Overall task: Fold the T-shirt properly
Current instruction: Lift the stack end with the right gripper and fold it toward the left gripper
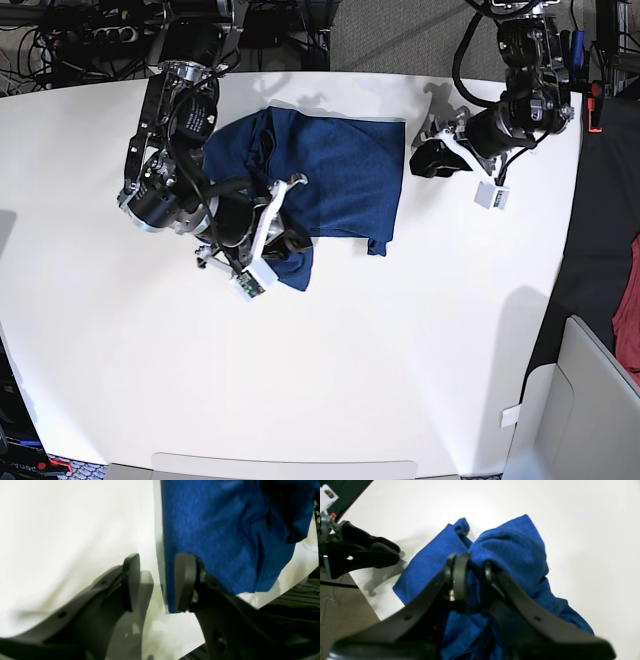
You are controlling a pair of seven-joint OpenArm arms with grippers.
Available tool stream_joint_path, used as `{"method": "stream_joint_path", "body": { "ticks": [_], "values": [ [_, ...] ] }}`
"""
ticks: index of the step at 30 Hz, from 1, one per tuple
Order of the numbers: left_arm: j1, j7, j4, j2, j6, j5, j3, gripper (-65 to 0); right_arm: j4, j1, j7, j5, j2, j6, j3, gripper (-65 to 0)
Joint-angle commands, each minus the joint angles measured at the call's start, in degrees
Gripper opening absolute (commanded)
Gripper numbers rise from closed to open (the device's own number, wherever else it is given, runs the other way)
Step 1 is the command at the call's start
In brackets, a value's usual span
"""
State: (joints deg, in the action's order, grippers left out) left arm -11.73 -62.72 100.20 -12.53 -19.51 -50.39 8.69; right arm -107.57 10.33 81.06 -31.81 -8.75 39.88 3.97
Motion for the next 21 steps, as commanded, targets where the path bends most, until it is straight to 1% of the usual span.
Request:
{"method": "stream_joint_path", "body": {
  "ticks": [1,10,17,21],
  "values": [
    [0.7,1.1,0.9,-0.4,-0.4,-1.3,0.3,-42.2,-0.9,1.2,-1.1,-1.4,-0.2,0.1,-0.8,-59.3],
    [0.7,1.1,0.7,-0.2,-0.4,-1.1,0.0,-42.2,-0.4,3.9,-1.1,-0.9,-0.2,0.1,-6.3,-59.3],
    [0.7,1.0,-4.6,-0.2,-0.4,-1.3,-0.2,-42.2,6.4,7.5,-1.1,-1.0,-0.2,0.1,-12.6,-59.3],
    [0.7,1.9,-4.9,-0.1,-0.4,-1.2,-3.2,-42.2,9.8,8.9,-1.1,-1.4,-0.2,0.1,-14.6,-59.3]
  ]
}}
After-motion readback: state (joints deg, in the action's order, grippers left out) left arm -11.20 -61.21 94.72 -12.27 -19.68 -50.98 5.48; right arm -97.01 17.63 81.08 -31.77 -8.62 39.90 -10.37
